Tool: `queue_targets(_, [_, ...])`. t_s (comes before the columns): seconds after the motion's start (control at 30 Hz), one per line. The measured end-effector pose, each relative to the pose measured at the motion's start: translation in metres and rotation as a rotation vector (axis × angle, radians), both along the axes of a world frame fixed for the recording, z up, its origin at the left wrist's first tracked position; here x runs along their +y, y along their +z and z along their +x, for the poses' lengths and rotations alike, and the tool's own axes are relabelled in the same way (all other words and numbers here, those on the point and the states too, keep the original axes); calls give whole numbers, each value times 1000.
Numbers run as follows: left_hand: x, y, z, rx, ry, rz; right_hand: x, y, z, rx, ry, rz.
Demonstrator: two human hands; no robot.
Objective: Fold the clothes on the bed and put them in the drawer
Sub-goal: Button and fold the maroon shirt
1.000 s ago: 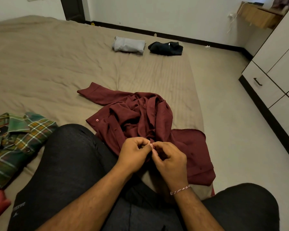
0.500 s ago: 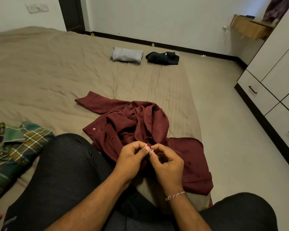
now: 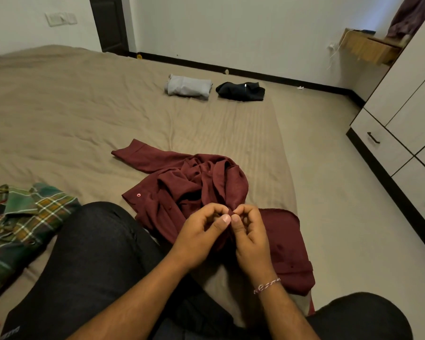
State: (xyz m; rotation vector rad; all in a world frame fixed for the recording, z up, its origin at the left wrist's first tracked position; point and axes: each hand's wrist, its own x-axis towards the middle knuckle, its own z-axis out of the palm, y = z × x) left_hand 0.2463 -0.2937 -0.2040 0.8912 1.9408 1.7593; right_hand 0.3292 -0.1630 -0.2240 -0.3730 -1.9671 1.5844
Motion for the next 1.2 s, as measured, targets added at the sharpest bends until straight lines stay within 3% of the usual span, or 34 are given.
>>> queue_targets(0.1, [0,0,-11,-95,44,2,2,7,0,-12,39,272])
queue_targets(0.3, [3,6,-10,-313,125,145,-1,11,6,-21,17,311])
queue_targets(0.43, [3,7,-17,-328,216,185,5,4,13,-34,-55,436])
queue_targets(0.57, [-5,26,-31,-39,70,22,10,9,15,-100,-112,304])
queue_targets(0.7, [-23,48,-69,619,-137,-457,29,21,18,-245,-69,333])
queue_targets(0.77, [-33,62,-85,767,-194,-626,42,27,21,-360,86,375])
queue_targets(0.9, [-58,85,-116,683,-245,-639,56,42,27,-456,197,323])
queue_targets(1.07, [-71,107,-152,372,-226,-327,77,66,21,-417,376,32])
queue_targets(1.2, [-34,136,-199,472,-149,-409,110,105,-24,-443,377,-49])
